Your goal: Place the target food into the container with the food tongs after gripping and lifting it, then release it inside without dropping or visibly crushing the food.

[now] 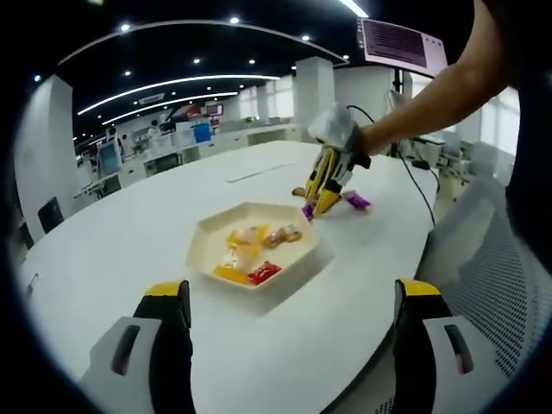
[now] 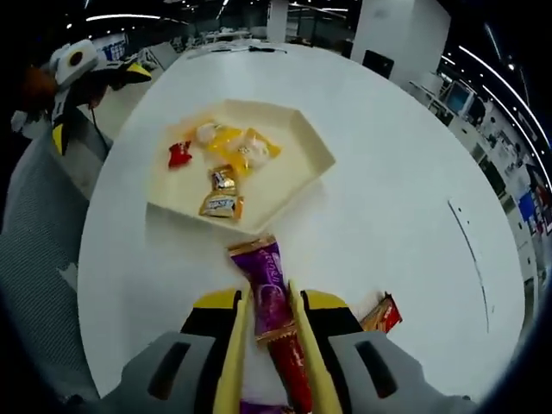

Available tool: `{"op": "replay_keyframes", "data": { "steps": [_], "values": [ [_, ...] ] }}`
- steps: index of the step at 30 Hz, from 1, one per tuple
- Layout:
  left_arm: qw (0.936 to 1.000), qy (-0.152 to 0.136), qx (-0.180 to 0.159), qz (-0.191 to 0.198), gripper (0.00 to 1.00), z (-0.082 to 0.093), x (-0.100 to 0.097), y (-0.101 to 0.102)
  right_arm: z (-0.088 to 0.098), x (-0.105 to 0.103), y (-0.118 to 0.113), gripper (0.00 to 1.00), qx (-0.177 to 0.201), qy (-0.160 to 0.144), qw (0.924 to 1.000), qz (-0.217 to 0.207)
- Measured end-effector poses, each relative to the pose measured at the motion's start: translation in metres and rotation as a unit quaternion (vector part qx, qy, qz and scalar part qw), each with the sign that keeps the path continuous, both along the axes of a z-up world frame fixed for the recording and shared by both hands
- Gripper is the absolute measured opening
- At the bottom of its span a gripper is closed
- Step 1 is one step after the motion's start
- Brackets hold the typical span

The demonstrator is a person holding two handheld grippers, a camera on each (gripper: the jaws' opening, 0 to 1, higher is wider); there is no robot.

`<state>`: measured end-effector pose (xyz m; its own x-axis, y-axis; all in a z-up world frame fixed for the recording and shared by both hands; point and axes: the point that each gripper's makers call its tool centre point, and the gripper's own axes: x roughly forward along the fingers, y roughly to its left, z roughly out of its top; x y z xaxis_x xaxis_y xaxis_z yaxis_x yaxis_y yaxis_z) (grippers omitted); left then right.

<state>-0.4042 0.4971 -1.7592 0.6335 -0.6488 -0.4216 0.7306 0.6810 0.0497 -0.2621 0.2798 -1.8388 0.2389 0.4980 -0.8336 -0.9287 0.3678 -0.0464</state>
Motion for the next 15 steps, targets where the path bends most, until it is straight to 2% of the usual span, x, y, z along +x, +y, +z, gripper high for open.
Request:
{"op": "replay_keyframes", "data": {
  "steps": [1, 3, 8, 10, 13, 15],
  "values": [
    [1.0, -0.001, 0.0, 0.0, 0.94, 0.0001, 0.0, 0.0, -0.0017, 0.0022, 0.0031, 0.25, 0.012, -0.007, 0.9999, 0.008],
    [1.0, 0.003, -0.004, 0.0, 0.94, -0.0003, 0.0, 0.0, -0.0008, 0.0013, 0.0018, 0.24, 0.012, -0.005, 0.9999, -0.003],
    [1.0, 0.003, -0.003, 0.003, 0.94, -0.0005, 0.0006, 0.0007, -0.0002, -0.0025, 0.0056, 0.23, -0.014, -0.019, 0.9996, -0.014],
    [0.9999, -0.011, -0.005, 0.009, 0.97, 0.0036, 0.004, 0.0025, -0.0004, -0.0035, 0.0044, 0.23, -0.015, -0.022, 0.9994, -0.022],
    [0.9999, -0.003, -0.009, 0.01, 0.99, 0.0017, 0.0038, 0.0025, -0.0007, -0.0026, 0.0013, 0.23, -0.001, -0.022, 0.9987, -0.046],
    [0.9999, -0.008, -0.003, 0.008, 0.99, 0.0016, 0.0038, 0.0025, -0.0007, -0.0032, 0.0008, 0.23, 0.005, -0.023, 0.9982, -0.055]
  ]
}}
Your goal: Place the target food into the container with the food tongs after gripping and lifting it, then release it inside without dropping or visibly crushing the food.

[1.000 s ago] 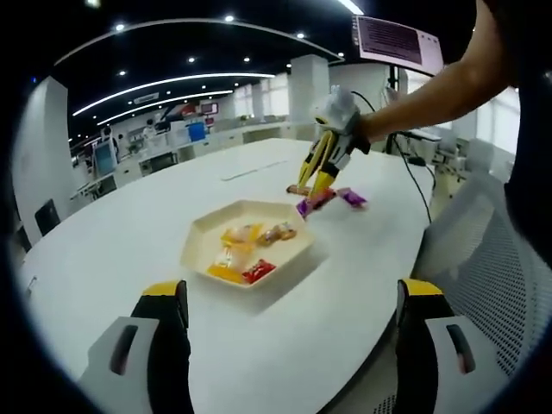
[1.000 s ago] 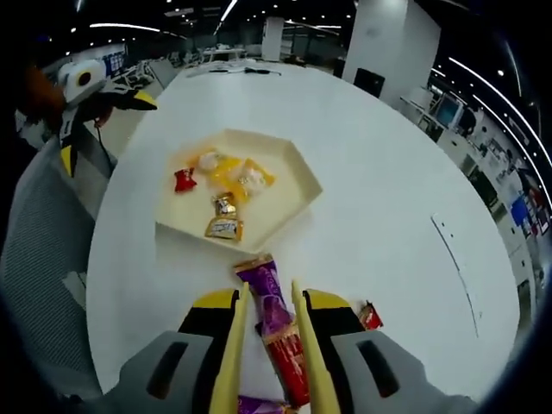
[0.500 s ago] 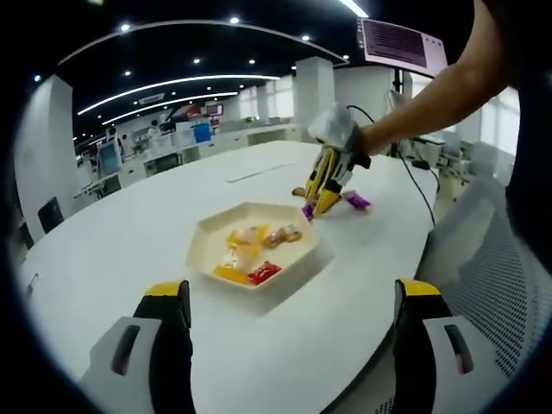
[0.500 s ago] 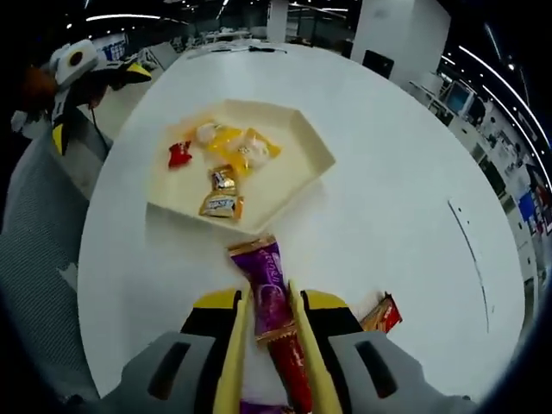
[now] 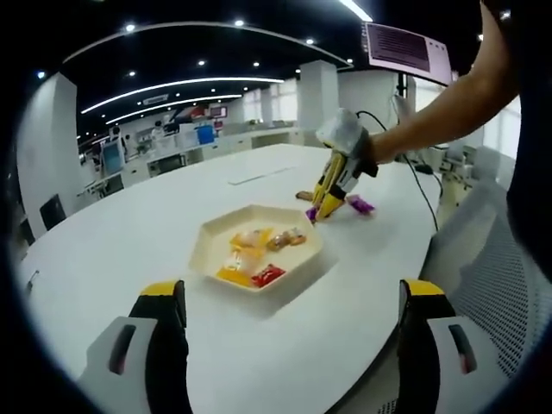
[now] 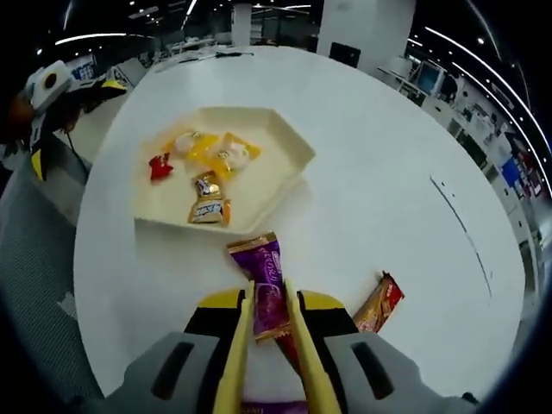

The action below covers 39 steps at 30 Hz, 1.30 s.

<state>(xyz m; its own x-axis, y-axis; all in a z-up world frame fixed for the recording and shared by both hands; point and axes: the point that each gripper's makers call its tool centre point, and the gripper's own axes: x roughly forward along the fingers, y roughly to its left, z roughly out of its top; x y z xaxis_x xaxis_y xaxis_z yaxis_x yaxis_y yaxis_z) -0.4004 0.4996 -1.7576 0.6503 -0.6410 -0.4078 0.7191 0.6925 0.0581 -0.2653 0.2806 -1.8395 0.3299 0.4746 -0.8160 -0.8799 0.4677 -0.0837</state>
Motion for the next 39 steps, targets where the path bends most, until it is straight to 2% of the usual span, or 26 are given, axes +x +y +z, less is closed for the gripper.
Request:
{"op": "replay_keyframes", "data": {
  "steps": [1, 4, 6, 11, 15, 23, 26, 28, 31, 35, 39],
  "values": [
    [1.0, 0.001, -0.002, -0.002, 0.99, 0.0, -0.001, -0.001, 0.0, 0.0, 0.0, 0.23, 0.004, -0.001, 0.9999, -0.014],
    [1.0, -0.001, 0.0, -0.004, 0.99, 0.0, -0.001, -0.002, 0.0, -0.001, -0.001, 0.23, 0.005, -0.01, 0.9998, -0.015],
    [1.0, 0.0, 0.0, -0.002, 0.99, 0.0, -0.001, -0.001, 0.001, 0.001, -0.003, 0.23, 0.019, 0.005, 0.9989, -0.042],
    [1.0, -0.003, -0.002, -0.004, 0.99, 0.001, -0.001, -0.002, 0.003, 0.0, -0.001, 0.23, 0.006, -0.007, 0.9994, -0.034],
    [0.9999, -0.004, -0.01, -0.002, 0.99, 0.003, 0.0, -0.001, 0.005, -0.001, -0.004, 0.23, 0.001, -0.003, 0.9995, -0.032],
    [0.9999, -0.004, -0.011, -0.003, 0.99, 0.002, 0.0, -0.001, 0.022, 0.003, -0.014, 0.23, 0.004, -0.001, 0.9992, -0.04],
    [0.9999, -0.005, -0.01, -0.002, 0.99, 0.003, 0.0, -0.002, 0.038, 0.002, -0.01, 0.23, 0.017, -0.001, 0.9995, -0.027],
    [1.0, 0.002, -0.006, 0.0, 0.99, 0.0, 0.001, 0.0, 0.049, 0.002, -0.008, 0.23, 0.013, -0.009, 0.9997, -0.016],
    [1.0, -0.002, -0.01, 0.001, 0.99, 0.002, 0.002, 0.0, 0.064, 0.001, -0.006, 0.23, 0.02, -0.007, 0.9997, -0.013],
    [0.9998, 0.019, -0.007, -0.001, 0.99, -0.005, -0.001, -0.001, 0.087, 0.002, -0.007, 0.24, 0.026, -0.002, 0.9995, -0.016],
    [0.9999, 0.015, -0.006, 0.001, 0.99, -0.004, -0.001, 0.0, 0.107, 0.006, -0.008, 0.24, 0.02, -0.01, 0.9997, -0.012]
  ]
}}
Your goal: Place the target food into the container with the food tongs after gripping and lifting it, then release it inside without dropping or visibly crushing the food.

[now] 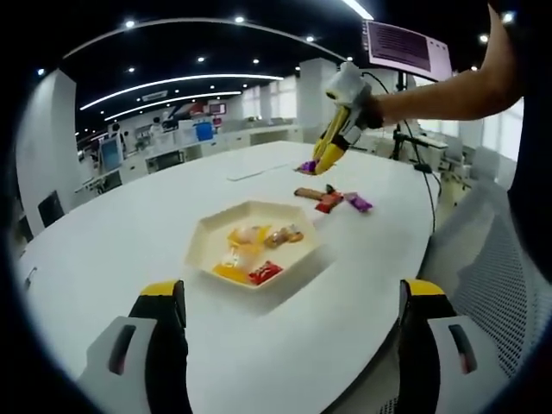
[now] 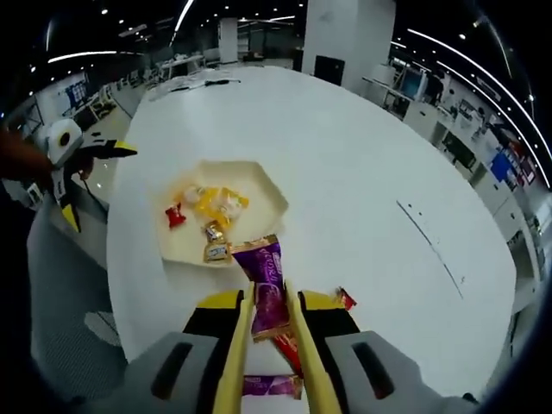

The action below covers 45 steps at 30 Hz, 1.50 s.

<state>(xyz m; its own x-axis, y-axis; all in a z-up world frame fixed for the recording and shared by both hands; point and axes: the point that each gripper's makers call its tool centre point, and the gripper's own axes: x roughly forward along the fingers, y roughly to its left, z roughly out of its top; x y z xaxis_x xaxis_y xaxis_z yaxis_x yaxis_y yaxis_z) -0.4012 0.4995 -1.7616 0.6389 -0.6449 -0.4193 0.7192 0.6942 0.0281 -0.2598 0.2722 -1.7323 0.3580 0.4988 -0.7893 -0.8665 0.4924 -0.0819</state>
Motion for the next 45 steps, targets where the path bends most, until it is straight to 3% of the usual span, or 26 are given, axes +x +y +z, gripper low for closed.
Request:
{"op": "replay_keyframes", "data": {
  "steps": [6, 20, 33, 45],
  "values": [
    [1.0, -0.003, 0.0, -0.002, 0.99, 0.001, 0.0, 0.0, 0.022, 0.002, 0.001, 0.24, -0.001, -0.011, 0.9999, 0.003],
    [1.0, -0.003, 0.003, -0.004, 0.99, -0.001, -0.001, 0.0, 0.038, 0.001, 0.01, 0.24, 0.003, -0.023, 0.9997, 0.008],
    [1.0, -0.004, -0.001, -0.005, 0.98, 0.001, -0.001, -0.001, 0.036, -0.002, 0.021, 0.24, 0.0, -0.023, 0.9996, 0.016],
    [1.0, -0.008, 0.002, -0.005, 0.98, 0.001, -0.001, 0.0, 0.038, 0.0, 0.052, 0.24, 0.011, -0.026, 0.9991, 0.032]
  ]
}}
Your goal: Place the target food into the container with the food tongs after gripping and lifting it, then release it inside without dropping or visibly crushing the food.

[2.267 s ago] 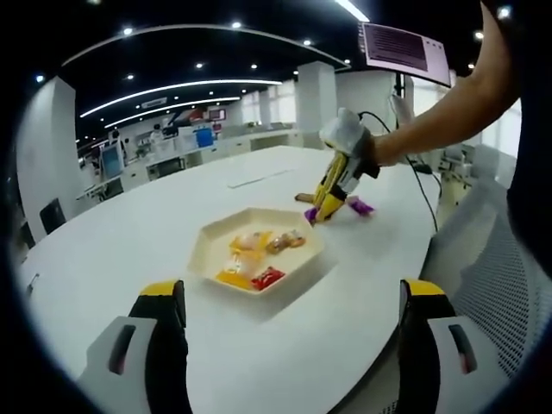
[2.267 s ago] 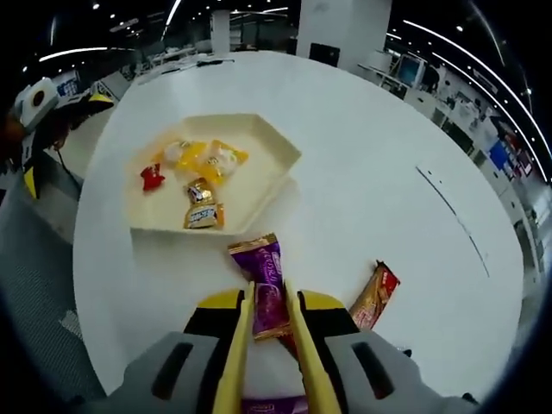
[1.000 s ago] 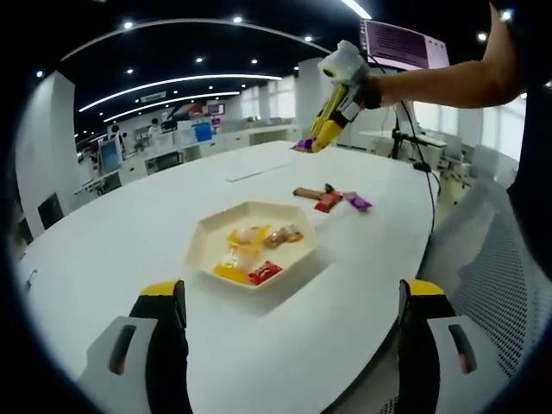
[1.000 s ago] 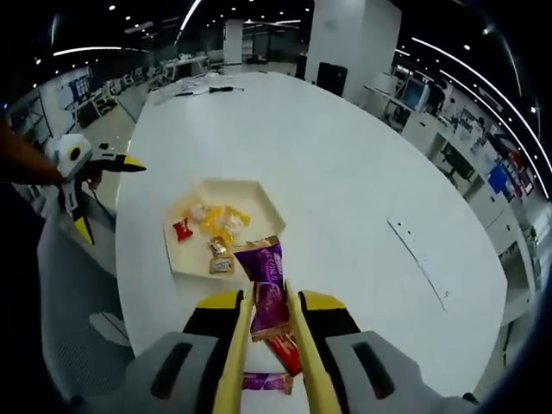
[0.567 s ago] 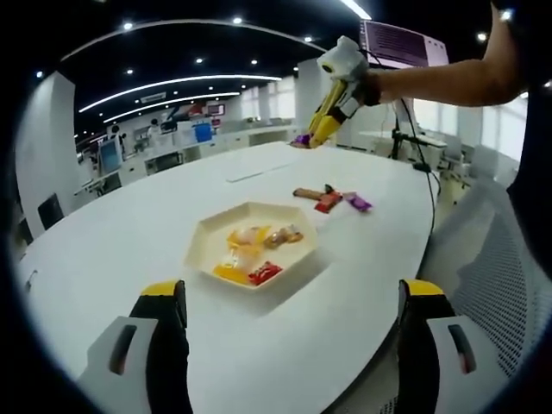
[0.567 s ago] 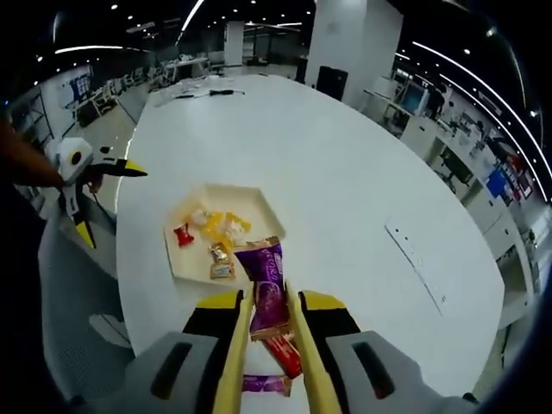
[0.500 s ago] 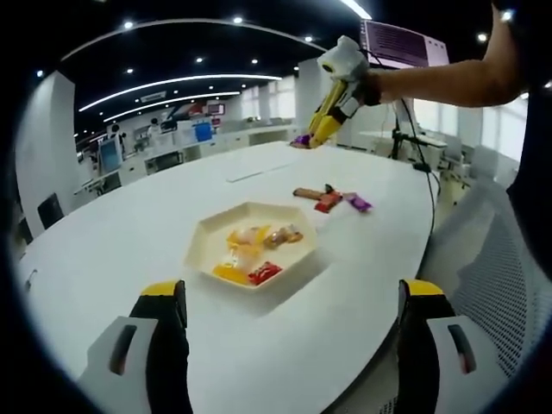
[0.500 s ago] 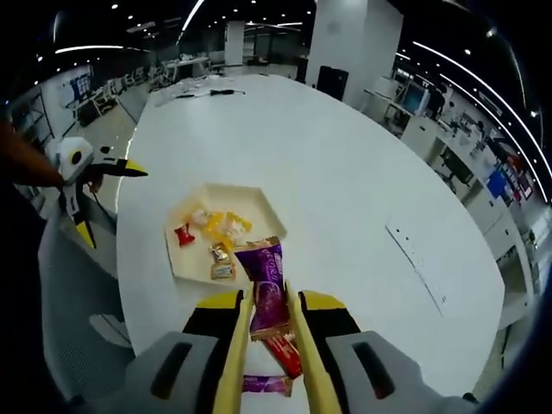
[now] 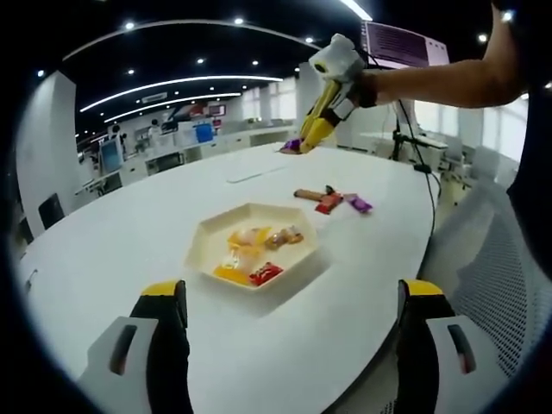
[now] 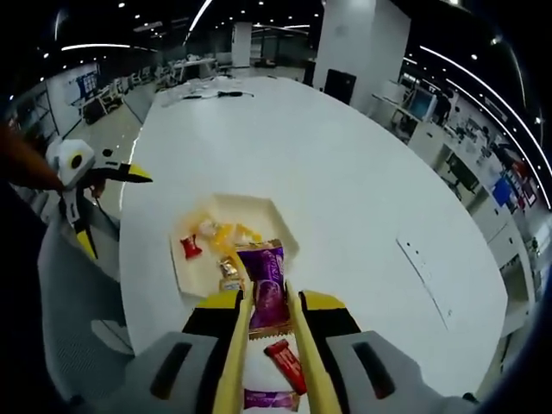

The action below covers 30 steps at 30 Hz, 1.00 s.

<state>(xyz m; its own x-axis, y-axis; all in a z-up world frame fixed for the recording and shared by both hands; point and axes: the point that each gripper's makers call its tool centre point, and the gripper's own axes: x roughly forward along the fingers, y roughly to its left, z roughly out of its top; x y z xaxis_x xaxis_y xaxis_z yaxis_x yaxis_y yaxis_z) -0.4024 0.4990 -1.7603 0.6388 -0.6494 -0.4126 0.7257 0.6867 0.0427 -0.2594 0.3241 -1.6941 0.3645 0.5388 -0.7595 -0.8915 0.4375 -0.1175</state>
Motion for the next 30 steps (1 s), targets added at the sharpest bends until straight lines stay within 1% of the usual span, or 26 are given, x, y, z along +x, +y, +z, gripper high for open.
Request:
{"op": "replay_keyframes", "data": {
  "steps": [8, 10, 15, 19, 25, 30],
  "values": [
    [1.0, -0.001, 0.001, 0.001, 0.98, 0.0, 0.0, 0.0, -0.002, 0.001, 0.022, 0.25, -0.004, -0.001, 0.9998, 0.017],
    [1.0, 0.002, 0.002, 0.001, 0.97, -0.001, 0.0, 0.0, -0.002, 0.002, 0.03, 0.25, -0.004, -0.003, 0.9997, 0.023],
    [1.0, 0.004, 0.0, 0.002, 0.97, -0.001, 0.0, 0.001, -0.004, -0.001, 0.054, 0.23, 0.004, 0.003, 0.9991, 0.042],
    [1.0, 0.002, 0.001, 0.003, 0.98, 0.0, 0.0, 0.001, -0.004, 0.0, 0.068, 0.22, 0.009, -0.005, 0.9987, 0.049],
    [1.0, 0.001, 0.0, 0.006, 0.97, 0.0, 0.001, 0.002, 0.002, 0.001, 0.073, 0.23, 0.013, -0.014, 0.9982, 0.057],
    [1.0, 0.002, 0.001, 0.005, 0.97, -0.001, 0.001, 0.002, 0.008, 0.004, 0.064, 0.24, 0.015, -0.018, 0.9983, 0.054]
  ]
}}
